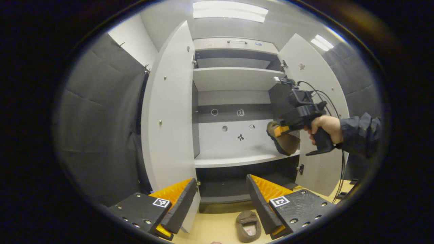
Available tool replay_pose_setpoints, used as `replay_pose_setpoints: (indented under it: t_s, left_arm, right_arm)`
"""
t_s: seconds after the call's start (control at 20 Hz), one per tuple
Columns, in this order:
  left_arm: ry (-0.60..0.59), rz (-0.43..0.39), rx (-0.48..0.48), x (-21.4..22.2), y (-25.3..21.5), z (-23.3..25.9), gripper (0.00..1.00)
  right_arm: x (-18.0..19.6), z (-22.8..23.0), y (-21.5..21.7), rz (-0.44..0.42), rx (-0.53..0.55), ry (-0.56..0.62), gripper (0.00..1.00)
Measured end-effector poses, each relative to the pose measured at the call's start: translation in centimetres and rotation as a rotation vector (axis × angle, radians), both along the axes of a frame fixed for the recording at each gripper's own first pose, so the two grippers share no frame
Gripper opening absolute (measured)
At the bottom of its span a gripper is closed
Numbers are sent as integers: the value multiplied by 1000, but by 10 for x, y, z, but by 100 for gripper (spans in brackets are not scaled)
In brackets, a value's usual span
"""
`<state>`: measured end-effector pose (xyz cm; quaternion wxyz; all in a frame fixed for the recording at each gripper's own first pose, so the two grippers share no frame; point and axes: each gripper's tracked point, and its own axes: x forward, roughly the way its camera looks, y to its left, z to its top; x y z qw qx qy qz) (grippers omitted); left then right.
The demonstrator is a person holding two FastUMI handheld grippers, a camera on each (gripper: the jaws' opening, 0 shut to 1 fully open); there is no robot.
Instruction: Grab one shoe with the right hand and put it into the shoe cabinet, grab the other shoe with the left hand and put it into the shoe cabinet; then close the right door with the right hand and the left door with the left hand.
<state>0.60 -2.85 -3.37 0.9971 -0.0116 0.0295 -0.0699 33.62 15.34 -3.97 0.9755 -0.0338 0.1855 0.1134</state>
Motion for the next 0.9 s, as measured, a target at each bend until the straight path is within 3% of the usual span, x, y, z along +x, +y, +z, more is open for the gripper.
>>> replay_pose_setpoints:
  t_s: [0.15,0.25,0.35,0.4,0.45,0.5,0.55,0.6,0.65,0.85,0.9]
  left_arm:
    - [27,-17,-8,0,-3,-6,97]
    - [46,-22,-12,-1,-4,-10,84]
    - [64,-21,-18,-1,-4,-13,84]
    - [72,-20,-23,-2,-5,-15,90]
    - [79,-21,-27,-2,-6,-16,90]
    - [86,-22,-30,-3,-5,-19,84]
    - [94,-24,-31,-3,-5,-22,84]
    - [105,-28,-29,-4,-6,-25,84]
    - [117,-33,-25,-4,-6,-28,90]
    - [158,-79,-16,-5,-11,-39,90]
    - [175,-95,-22,-5,-14,-42,90]
  right_arm:
    - [32,-16,10,-10,-33,35,2]
    - [45,-23,15,-11,-38,55,0]
    - [52,-26,17,-32,-59,43,2]
    - [56,-26,16,-34,-71,33,5]
    - [57,-25,15,-33,-77,26,9]
    - [57,-21,18,-17,-68,14,9]
    - [54,-19,22,1,-58,12,29]
    - [51,-14,20,4,-53,3,41]
    - [46,-7,16,2,-50,-14,56]
    - [13,33,4,6,20,-116,97]
    - [2,40,-1,5,36,-146,98]
